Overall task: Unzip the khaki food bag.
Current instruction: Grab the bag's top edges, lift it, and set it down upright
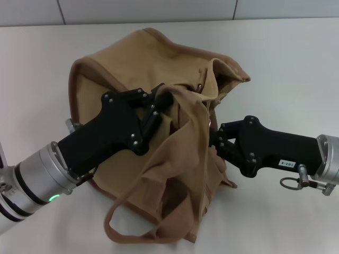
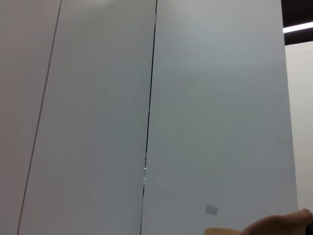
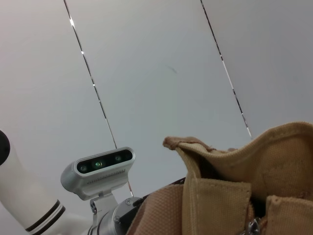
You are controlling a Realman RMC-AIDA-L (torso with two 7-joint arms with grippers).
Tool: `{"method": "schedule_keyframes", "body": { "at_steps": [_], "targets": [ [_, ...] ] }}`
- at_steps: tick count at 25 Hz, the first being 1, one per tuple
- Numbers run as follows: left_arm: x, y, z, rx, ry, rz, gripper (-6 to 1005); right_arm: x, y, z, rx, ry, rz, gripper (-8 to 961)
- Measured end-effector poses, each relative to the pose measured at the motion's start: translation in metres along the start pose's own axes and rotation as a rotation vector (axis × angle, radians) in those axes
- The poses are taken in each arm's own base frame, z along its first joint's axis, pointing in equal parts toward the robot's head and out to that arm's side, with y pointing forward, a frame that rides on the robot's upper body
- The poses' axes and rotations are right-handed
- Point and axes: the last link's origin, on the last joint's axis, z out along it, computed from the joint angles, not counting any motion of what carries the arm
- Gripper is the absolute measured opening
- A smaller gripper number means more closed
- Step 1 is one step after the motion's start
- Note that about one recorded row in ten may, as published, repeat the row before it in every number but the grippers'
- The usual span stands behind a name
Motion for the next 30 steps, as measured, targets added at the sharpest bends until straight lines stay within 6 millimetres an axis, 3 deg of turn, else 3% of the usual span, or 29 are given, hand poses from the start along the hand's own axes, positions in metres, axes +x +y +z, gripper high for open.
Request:
{"method": "schedule_keyframes", "body": {
  "at_steps": [30],
  "targets": [
    [0.020,-0.011,0.006,0.069,0.146,0.014,59,0.005,0.004,-0.002,-0.011,0.017,0.009,5]
  ]
}}
